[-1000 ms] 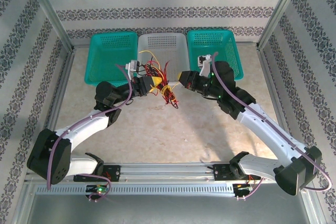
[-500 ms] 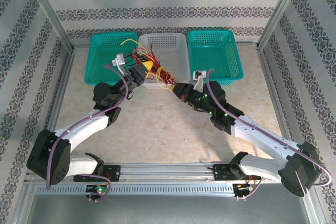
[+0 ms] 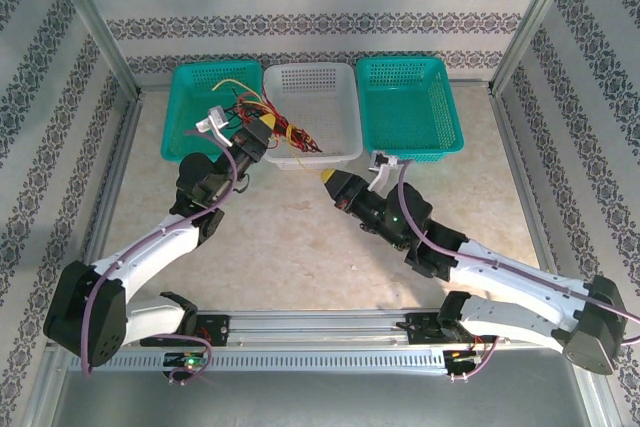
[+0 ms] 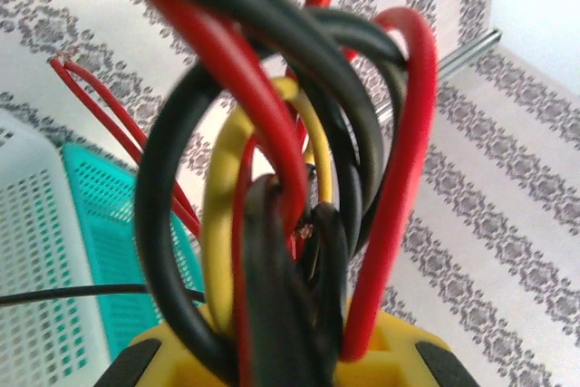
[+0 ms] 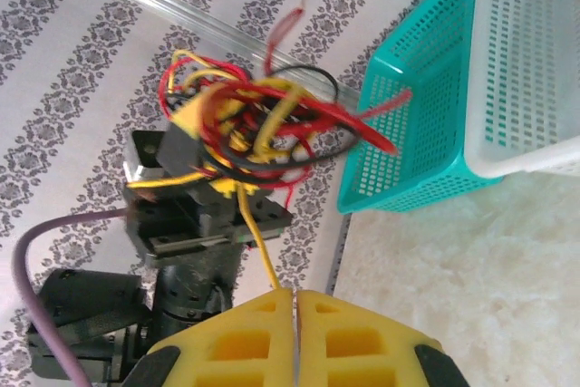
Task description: Untangle the cables
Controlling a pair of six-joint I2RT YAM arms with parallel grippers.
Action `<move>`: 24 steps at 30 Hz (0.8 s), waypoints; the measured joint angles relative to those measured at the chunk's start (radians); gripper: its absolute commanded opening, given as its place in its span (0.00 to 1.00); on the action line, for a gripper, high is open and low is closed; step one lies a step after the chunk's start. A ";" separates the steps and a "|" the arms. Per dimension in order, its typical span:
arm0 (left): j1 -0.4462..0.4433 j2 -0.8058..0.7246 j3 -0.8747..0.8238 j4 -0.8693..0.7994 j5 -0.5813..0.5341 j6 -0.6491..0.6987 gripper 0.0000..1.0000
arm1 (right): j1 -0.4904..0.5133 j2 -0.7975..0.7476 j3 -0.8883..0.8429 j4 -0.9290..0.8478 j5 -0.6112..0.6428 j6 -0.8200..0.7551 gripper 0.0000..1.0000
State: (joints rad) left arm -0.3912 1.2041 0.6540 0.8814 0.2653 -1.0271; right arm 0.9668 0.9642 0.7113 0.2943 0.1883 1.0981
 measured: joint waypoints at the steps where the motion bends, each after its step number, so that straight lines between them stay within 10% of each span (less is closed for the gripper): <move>1: 0.006 0.000 -0.011 -0.003 0.018 0.003 0.00 | 0.000 -0.006 0.024 -0.035 0.003 -0.019 0.00; 24: 0.014 -0.174 -0.099 -0.206 0.236 0.149 0.00 | -0.020 0.148 0.598 -0.496 -0.005 -0.346 0.00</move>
State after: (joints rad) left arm -0.3775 1.0302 0.5552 0.6750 0.5011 -0.8783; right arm 0.9466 1.1126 1.3094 -0.2016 0.1829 0.7517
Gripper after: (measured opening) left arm 0.088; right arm 0.057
